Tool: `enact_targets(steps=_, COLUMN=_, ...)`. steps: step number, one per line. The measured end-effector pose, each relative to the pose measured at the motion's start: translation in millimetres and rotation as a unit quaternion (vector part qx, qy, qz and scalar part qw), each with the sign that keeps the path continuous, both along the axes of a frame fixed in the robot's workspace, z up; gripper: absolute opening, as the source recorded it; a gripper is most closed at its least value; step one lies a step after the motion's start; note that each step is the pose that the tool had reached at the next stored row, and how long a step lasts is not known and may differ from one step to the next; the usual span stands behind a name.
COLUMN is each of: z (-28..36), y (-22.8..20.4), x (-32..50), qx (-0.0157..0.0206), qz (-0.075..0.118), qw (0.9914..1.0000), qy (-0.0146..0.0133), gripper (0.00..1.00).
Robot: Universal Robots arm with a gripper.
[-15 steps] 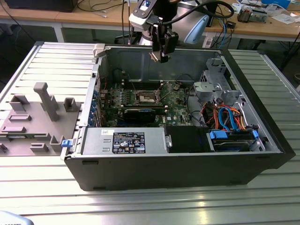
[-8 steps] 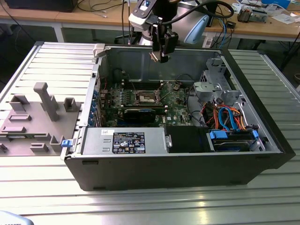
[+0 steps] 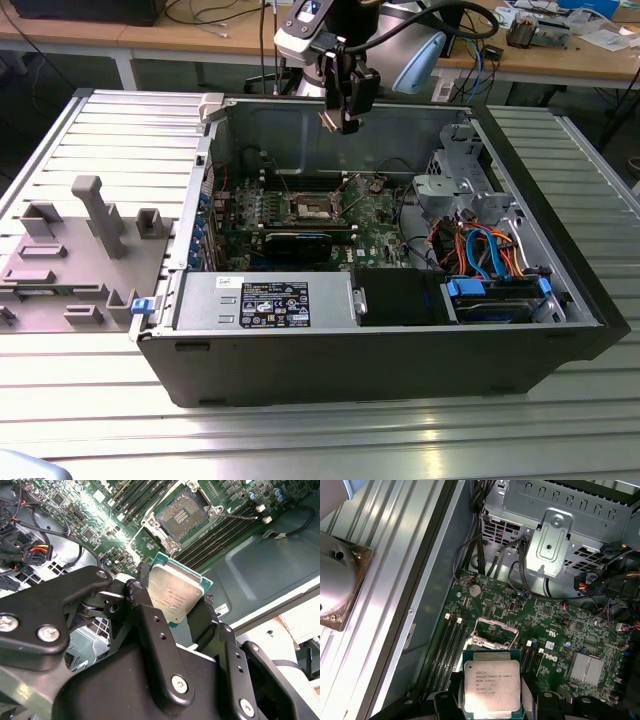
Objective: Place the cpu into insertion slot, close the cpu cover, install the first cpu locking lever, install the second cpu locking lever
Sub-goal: 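Place the cpu into insertion slot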
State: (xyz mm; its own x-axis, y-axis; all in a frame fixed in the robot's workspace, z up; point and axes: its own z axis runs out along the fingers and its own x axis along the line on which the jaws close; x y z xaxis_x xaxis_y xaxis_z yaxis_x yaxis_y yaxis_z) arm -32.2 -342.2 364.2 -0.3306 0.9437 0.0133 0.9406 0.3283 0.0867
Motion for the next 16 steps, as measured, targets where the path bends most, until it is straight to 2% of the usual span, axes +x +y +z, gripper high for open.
enact_targets(steps=11, z=0.0, y=0.0, x=0.0, qx=0.0, qz=-0.007, qw=0.99998, qy=0.0, gripper=0.55)
enact_targets(steps=16, z=0.0, y=0.0, x=0.0, qx=0.0, qz=-0.016, qw=0.99987, qy=0.0, gripper=0.55)
